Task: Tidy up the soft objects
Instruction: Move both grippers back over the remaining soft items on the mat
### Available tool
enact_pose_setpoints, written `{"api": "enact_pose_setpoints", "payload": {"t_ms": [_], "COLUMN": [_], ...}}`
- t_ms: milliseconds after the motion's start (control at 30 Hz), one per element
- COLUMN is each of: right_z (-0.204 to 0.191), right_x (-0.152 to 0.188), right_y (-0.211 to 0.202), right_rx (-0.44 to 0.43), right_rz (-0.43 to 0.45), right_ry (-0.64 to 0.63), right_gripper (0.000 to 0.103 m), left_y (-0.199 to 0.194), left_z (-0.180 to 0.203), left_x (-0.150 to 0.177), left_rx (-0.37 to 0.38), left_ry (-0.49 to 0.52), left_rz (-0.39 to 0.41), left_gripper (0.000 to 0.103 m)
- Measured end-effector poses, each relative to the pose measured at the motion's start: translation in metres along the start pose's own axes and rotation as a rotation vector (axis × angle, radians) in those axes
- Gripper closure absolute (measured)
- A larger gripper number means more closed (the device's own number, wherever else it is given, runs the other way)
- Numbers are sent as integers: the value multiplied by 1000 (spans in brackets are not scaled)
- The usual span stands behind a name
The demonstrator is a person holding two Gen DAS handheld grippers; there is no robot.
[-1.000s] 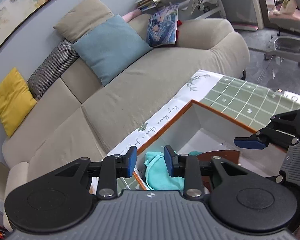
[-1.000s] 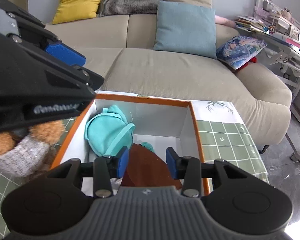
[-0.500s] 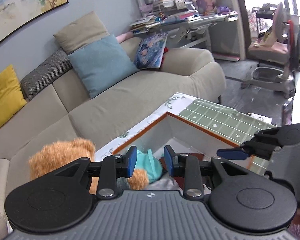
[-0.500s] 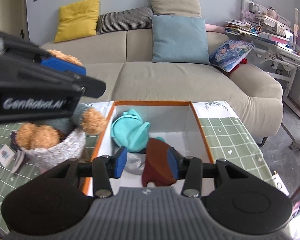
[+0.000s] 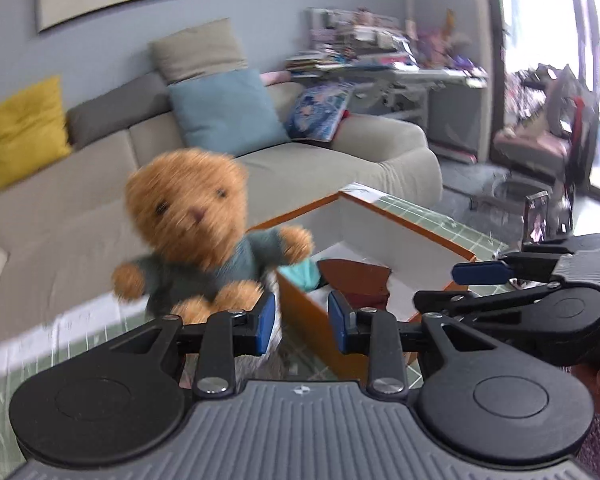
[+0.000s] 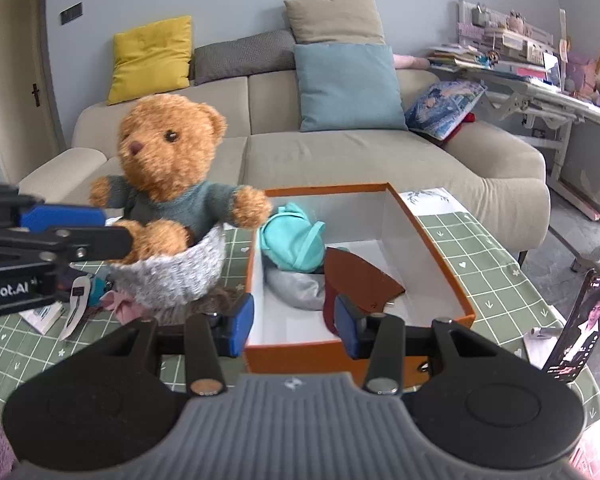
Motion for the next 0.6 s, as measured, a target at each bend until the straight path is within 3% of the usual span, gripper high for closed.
{"api": "enact_pose_setpoints", "payload": {"t_ms": [167,367,600], "right_z": [-23,-66,-119], "right_x": [7,16,23], "right_y": [-5,-5,4], "right_rx": [-51,-108,-198], "right_rz": [10,22,-2], "right_ry": [47,15,-62], "right_gripper": [59,58,57], "left_y": [-7,-23,-30], "left_z": [-35,-70,-103], "left_x": [30,63,104], "left_rx": [-70,-136,-175], "left_ry": [-127,-220,-351], "left_rz": [-1,-3,-75], "left_gripper": [66,66,66]}}
Point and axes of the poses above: each gripper's, at about its wrist camera, not at the fingertips, and y roughly the way its jaws point, z to its right, x to its underside, the point moved 6 cm from there along y, roughly the way its jaws point, and after that the axes turned 1 degree about x, right-handed, at the moved point
